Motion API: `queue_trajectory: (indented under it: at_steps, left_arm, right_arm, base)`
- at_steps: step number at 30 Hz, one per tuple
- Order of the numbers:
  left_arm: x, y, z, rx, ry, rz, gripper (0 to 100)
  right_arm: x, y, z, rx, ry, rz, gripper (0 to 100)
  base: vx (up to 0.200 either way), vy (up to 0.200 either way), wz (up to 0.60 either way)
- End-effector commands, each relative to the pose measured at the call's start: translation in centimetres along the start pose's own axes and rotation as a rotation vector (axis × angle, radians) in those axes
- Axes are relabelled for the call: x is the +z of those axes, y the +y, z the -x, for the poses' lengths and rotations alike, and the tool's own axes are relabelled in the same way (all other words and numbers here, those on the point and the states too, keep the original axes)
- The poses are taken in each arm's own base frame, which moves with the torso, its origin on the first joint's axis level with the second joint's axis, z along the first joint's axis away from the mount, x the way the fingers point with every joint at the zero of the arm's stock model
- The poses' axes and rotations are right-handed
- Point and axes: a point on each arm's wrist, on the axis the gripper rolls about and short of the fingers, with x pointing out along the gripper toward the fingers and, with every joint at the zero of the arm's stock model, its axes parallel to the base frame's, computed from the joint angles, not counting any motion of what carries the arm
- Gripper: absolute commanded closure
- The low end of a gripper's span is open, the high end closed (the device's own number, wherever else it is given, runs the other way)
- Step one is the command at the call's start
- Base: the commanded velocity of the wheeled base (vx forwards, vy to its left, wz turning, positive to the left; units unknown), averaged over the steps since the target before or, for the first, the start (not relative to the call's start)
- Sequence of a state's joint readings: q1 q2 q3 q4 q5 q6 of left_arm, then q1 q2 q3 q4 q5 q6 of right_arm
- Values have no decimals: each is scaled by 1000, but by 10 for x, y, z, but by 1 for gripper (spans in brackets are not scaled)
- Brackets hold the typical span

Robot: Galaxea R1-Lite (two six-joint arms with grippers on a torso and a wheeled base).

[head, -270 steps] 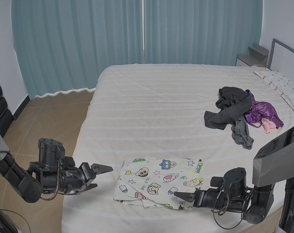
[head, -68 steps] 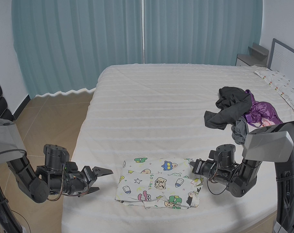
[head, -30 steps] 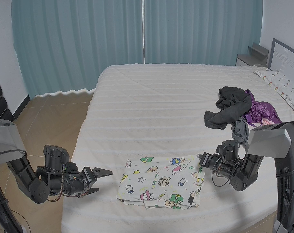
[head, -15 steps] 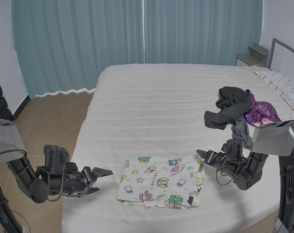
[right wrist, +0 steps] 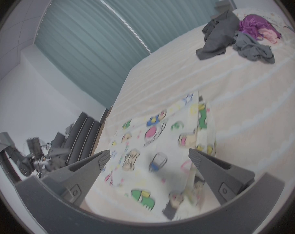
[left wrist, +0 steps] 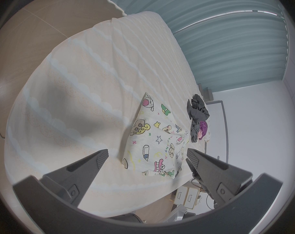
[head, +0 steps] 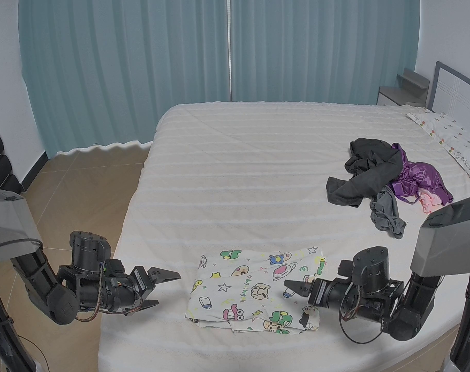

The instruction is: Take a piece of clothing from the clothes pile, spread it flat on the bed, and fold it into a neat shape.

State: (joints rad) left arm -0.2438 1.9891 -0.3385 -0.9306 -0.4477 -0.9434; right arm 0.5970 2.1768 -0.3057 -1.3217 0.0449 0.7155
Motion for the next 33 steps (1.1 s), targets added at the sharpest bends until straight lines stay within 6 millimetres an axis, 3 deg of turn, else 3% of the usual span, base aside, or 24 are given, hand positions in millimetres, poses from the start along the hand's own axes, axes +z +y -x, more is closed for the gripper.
queue_trajectory:
  at_steps: [1, 7, 16, 32, 33]
  left_arm:
    - [0, 0, -1, -1, 0, 0, 0]
    - [0, 0, -1, -1, 1, -2, 0]
    - [0, 0, -1, -1, 1, -2, 0]
    - [0, 0, -1, -1, 1, -2, 0]
    - [0, 0, -1, -1, 1, -2, 0]
  right_arm:
    - [-16, 0, 7, 0, 74, 18, 0]
    - [-28, -7, 2, -32, 124, 27, 0]
    - [-34, -2, 8, -16, 145, 49, 0]
    - [-38, -5, -18, -3, 183, 93, 0]
    - [-38, -5, -18, -3, 183, 93, 100]
  base:
    - [0, 0, 0]
    - [0, 0, 0]
    - [0, 0, 0]
    - [0, 0, 0]
    - [0, 0, 0]
